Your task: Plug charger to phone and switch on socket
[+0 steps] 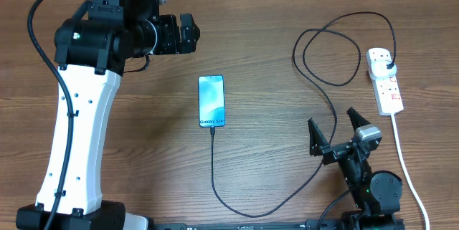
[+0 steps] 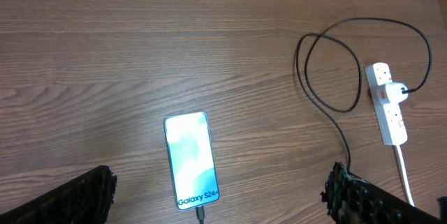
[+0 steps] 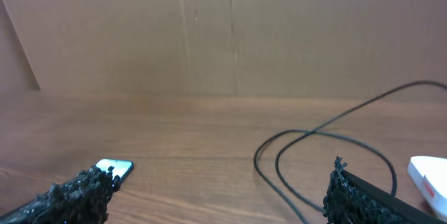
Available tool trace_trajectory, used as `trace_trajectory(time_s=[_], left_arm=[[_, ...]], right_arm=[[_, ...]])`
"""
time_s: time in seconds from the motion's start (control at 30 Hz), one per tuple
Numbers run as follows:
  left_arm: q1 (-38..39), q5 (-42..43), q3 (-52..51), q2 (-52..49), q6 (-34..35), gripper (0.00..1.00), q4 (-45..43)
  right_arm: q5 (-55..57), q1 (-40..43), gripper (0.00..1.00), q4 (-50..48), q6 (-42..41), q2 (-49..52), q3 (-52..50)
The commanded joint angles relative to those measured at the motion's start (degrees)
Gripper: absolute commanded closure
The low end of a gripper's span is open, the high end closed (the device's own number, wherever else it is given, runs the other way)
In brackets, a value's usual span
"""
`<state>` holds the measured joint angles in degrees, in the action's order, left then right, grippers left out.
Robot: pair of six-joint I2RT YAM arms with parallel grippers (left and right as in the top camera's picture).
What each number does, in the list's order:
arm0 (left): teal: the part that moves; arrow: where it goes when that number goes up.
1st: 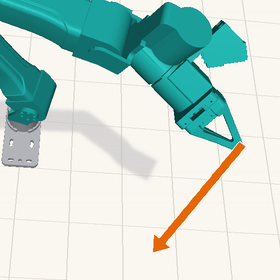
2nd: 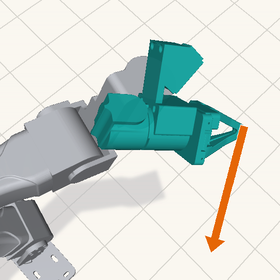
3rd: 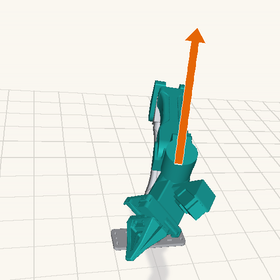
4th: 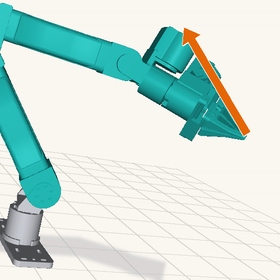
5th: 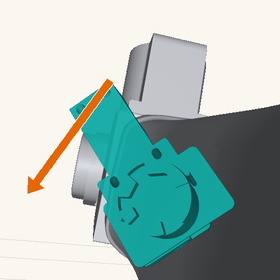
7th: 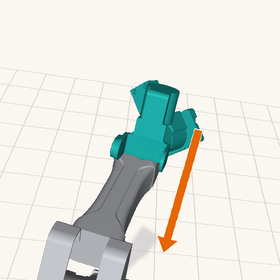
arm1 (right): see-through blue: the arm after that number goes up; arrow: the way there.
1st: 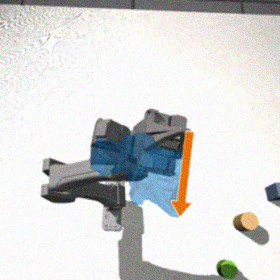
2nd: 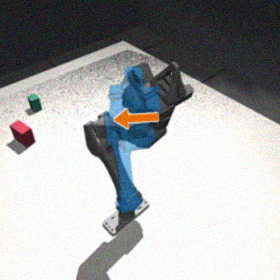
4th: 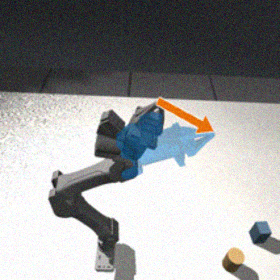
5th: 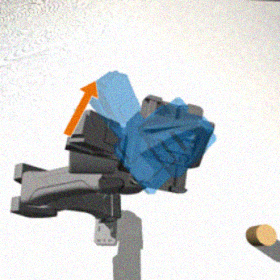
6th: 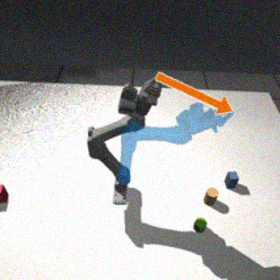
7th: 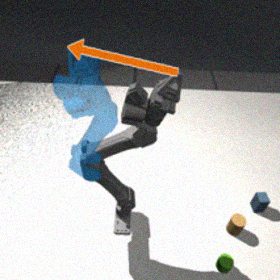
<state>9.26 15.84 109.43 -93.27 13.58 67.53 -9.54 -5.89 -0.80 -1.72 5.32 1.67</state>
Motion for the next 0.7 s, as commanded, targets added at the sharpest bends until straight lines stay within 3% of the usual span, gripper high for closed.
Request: trace_trajectory(time_s=[0.0,0.67], left_arm=[[-0.2,0.5,0.2,-0.4,0.8,0.00,-0.2],[-0.2,0.5,0.2,-0.4,0.8,0.00,-0.2]], right_arm=[[1.2,-0.5,0.00,2.2,-0.3,-3.1,-1.2],[1.0,-0.5,0.00,4.8,-1.4,-5.2,-1.2]])
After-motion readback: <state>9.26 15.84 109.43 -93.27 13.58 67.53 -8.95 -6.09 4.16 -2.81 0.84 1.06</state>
